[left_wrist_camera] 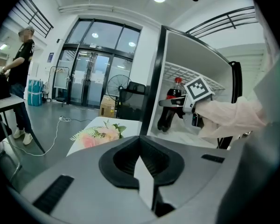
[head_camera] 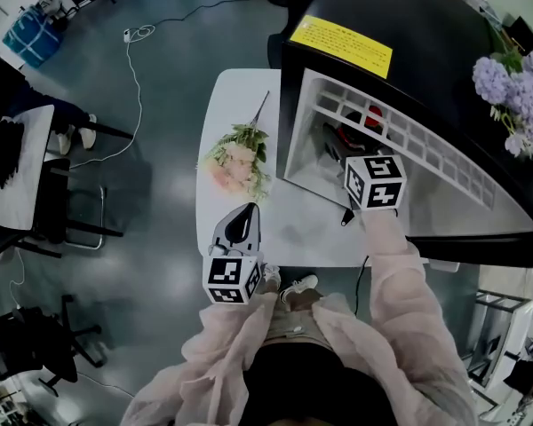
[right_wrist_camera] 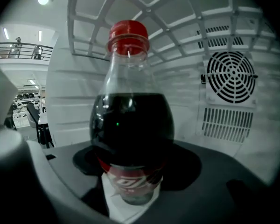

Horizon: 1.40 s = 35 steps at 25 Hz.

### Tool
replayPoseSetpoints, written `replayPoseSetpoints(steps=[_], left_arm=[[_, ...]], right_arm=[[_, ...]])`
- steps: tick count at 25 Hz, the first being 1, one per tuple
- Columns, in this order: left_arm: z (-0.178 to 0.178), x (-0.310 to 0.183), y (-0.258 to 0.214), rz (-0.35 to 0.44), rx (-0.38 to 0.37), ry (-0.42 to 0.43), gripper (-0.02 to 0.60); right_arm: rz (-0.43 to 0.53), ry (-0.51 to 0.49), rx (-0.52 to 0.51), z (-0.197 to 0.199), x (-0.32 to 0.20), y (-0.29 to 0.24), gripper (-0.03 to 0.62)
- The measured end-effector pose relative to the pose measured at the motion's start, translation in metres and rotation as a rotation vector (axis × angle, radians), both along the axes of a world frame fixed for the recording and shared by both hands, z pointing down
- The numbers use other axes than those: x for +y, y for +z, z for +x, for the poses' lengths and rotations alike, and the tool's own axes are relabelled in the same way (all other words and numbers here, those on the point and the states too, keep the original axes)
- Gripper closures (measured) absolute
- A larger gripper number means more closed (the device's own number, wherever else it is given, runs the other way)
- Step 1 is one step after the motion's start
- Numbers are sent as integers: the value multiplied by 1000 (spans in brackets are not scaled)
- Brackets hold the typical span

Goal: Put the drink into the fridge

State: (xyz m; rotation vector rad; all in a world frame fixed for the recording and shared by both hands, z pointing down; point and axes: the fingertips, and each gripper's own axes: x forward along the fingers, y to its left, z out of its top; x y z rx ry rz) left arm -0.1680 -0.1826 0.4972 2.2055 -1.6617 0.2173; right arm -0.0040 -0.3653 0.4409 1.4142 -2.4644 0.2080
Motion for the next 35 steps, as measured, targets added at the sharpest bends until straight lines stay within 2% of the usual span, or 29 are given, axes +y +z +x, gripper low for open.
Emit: replayPoseSetpoints(steps=[14, 20, 24, 35], left_arm=[[-12, 2, 3, -11, 0, -37, 571], [-15, 3, 4, -13, -2, -44, 571], [-17, 3, 4, -12, -4, -49, 571], [-15, 4, 4, -18, -3, -47, 571]], right_arm=[[-41, 24, 31, 10, -30, 21, 286], [-62, 22, 6, 13, -36, 22, 283], [-45, 25, -29, 15, -37, 22, 281], [-16, 31, -20, 13, -41, 22, 279]])
